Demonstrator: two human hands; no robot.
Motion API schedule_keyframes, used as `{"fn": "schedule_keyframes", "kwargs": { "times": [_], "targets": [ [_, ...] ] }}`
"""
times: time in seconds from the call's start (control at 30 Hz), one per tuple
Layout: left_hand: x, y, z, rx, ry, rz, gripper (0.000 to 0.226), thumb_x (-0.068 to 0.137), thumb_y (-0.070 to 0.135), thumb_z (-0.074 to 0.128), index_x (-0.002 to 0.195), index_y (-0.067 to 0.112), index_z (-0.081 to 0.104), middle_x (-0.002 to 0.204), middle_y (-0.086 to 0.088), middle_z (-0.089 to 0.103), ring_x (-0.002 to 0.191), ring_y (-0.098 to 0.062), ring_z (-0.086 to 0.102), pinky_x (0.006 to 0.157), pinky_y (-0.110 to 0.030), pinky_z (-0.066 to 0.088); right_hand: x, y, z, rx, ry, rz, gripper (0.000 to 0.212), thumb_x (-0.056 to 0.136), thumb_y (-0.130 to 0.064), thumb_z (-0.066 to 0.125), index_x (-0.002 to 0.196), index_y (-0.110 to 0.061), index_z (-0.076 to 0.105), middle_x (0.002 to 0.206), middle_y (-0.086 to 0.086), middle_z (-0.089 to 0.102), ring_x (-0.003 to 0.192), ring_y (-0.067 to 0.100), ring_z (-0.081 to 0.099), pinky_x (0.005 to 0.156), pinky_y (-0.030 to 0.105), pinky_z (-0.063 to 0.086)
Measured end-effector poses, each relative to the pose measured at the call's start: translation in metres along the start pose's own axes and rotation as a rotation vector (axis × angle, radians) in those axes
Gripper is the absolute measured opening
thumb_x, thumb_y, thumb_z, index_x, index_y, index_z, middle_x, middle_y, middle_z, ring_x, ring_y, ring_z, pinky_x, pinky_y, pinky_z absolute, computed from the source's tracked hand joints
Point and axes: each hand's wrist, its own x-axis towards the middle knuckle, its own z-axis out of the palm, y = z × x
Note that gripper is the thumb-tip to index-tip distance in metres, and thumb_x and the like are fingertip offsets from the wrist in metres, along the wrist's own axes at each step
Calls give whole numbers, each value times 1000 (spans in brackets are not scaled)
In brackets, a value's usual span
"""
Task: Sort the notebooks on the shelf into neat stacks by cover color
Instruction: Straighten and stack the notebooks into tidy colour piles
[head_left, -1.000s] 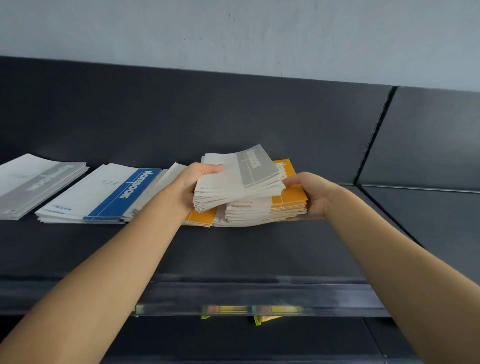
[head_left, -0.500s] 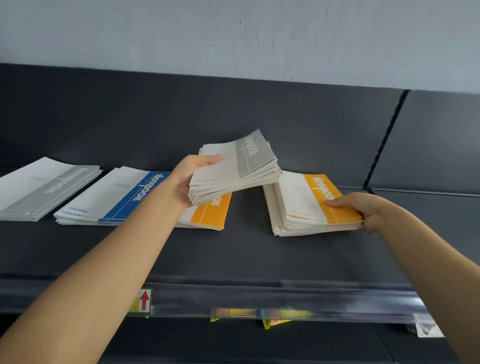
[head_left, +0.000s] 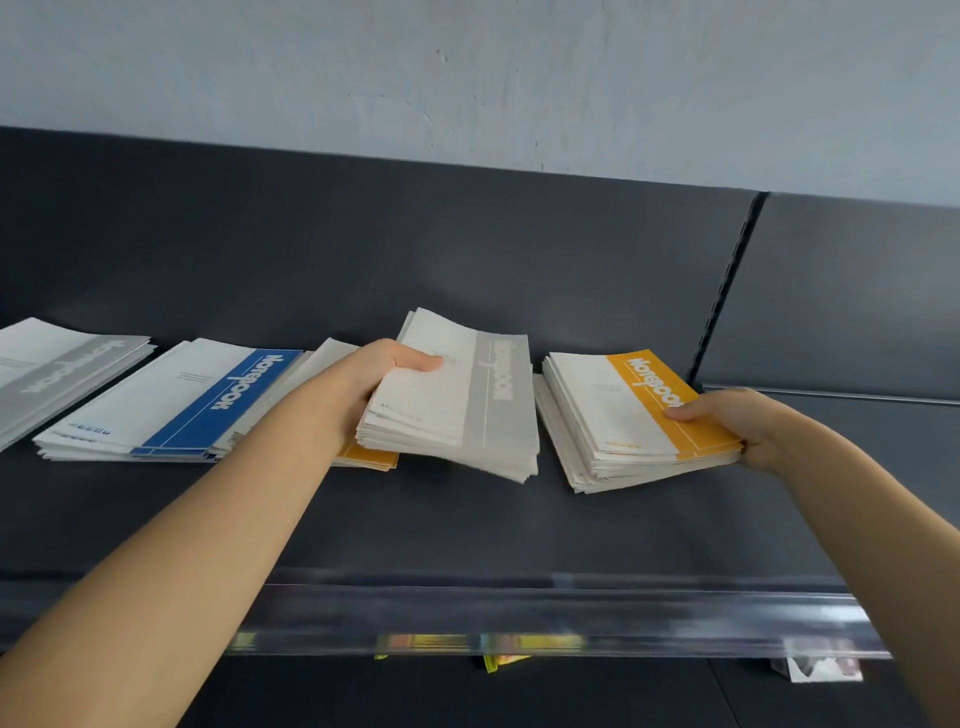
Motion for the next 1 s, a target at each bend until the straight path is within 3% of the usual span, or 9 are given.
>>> {"fn": "schedule_keyframes", "kwargs": {
  "times": [0.13, 0.2, 0.37, 0.5, 0.73, 1.0],
  "targets": [
    [4, 0, 9, 94, 24, -48, 29, 89, 19, 66, 115, 7, 66, 104, -16, 74, 96, -36, 70, 81, -46, 55, 9, 7, -14, -116, 0, 10, 62, 74, -18, 80, 128, -5, 52, 112, 13, 64, 92, 29, 63, 69, 37, 51],
    [8, 0, 13, 131, 37, -61, 27, 90, 16, 64, 114, 5, 64, 103, -18, 73, 96, -37, 68, 77, -46, 55, 14, 7, -14, -165, 3, -1, 76, 73, -24, 81, 137, -6, 45, 123, 13, 59, 99, 31, 61, 73, 39, 51],
    [19, -5, 28, 155, 78, -39, 31, 89, 7, 64, 120, 3, 62, 107, -17, 71, 92, -32, 68, 67, -39, 55, 17, 0, 2, -311, 19, -73, 73, 72, -45, 79, 126, -4, 54, 114, 9, 61, 95, 29, 62, 84, 39, 50],
    [26, -11, 44, 119, 105, -16, 32, 88, 0, 63, 120, 1, 62, 107, -17, 70, 87, -31, 68, 65, -39, 55, 19, -4, 13, -348, -19, -56, 80, 73, -47, 76, 134, -5, 47, 132, 11, 52, 118, 32, 52, 90, 40, 46],
    [29, -11, 55, 85, 114, 17, 30, 89, -2, 61, 118, -2, 61, 93, -15, 70, 81, -30, 68, 65, -38, 54, 23, -4, 10, -339, -5, -10, 82, 67, -50, 79, 133, -11, 49, 131, 10, 52, 117, 32, 52, 85, 41, 49],
    [30, -6, 62, 96, 94, -7, 37, 88, 1, 63, 125, 0, 59, 107, -16, 70, 89, -31, 68, 66, -39, 55, 21, -2, 8, -358, 48, 22, 83, 69, -46, 78, 135, -9, 44, 132, 11, 51, 118, 34, 52, 81, 40, 47]
  ]
}}
